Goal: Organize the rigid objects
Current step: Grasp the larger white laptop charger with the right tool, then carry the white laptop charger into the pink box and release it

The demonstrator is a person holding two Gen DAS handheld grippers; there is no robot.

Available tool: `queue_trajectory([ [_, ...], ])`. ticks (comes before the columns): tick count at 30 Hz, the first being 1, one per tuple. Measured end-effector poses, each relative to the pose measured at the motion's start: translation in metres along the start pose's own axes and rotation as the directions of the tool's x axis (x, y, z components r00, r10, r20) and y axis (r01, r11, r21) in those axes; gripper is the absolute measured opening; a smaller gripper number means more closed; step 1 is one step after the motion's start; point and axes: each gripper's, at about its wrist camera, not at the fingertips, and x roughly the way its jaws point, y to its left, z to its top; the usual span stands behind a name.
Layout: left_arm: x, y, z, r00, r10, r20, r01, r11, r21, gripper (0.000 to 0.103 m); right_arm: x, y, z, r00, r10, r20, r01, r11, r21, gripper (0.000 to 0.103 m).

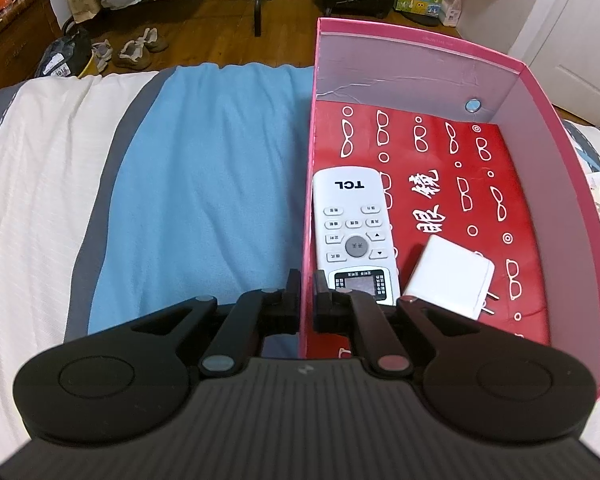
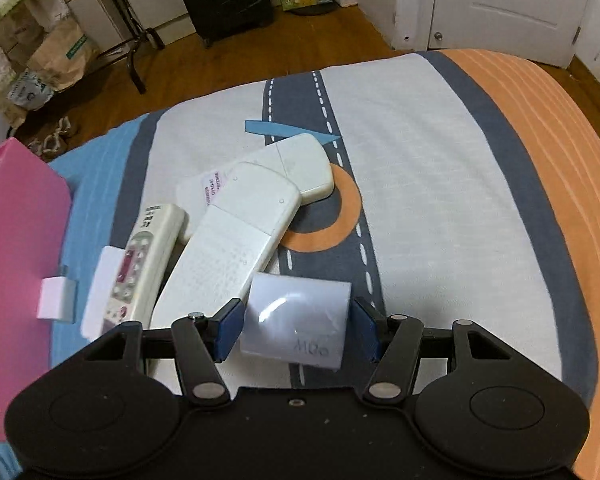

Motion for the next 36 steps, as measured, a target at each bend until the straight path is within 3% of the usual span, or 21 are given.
queue_trajectory([
  [9, -0.001, -0.005, -0.003, 0.999, 0.029, 0.015, -0.029, 0.999, 0.021, 0.004, -0.002, 0.003, -0.004, 0.998, -0.053, 0.027, 0.053, 0.998, 0.019, 0.064],
  [19, -0.001, -0.002, -0.002, 1.0, 0.017, 0.011, -0.017, 1.0, 0.014, 0.004, -0.061, 0.033, -0.005, 0.991, 0.042, 0.13, -0.036, 0.998, -0.048, 0.063],
  [23, -0.001, -0.001, -0.002, 1.0, 0.014, 0.009, -0.014, 1.0, 0.004, 0.004, -0.096, 0.069, -0.004, 0.976, 0.14, 0.165, -0.115, 0.982, -0.151, 0.063],
  [28, 0.003, -0.001, -0.001, 1.0, 0.014, -0.002, -0.014, 1.0, -0.016, 0.004, -0.134, 0.13, -0.001, 0.94, 0.297, 0.169, -0.23, 0.915, -0.331, 0.063],
  [32, 0.005, -0.002, -0.002, 1.0, 0.013, -0.002, -0.013, 1.0, -0.02, 0.004, -0.14, 0.188, 0.004, 0.921, 0.387, 0.041, -0.32, 0.813, -0.486, 0.063],
  [36, 0.006, -0.005, -0.002, 1.0, 0.03, -0.002, -0.03, 0.999, -0.012, 0.004, -0.12, 0.247, 0.004, 0.911, 0.406, -0.066, -0.367, 0.73, -0.577, 0.063],
])
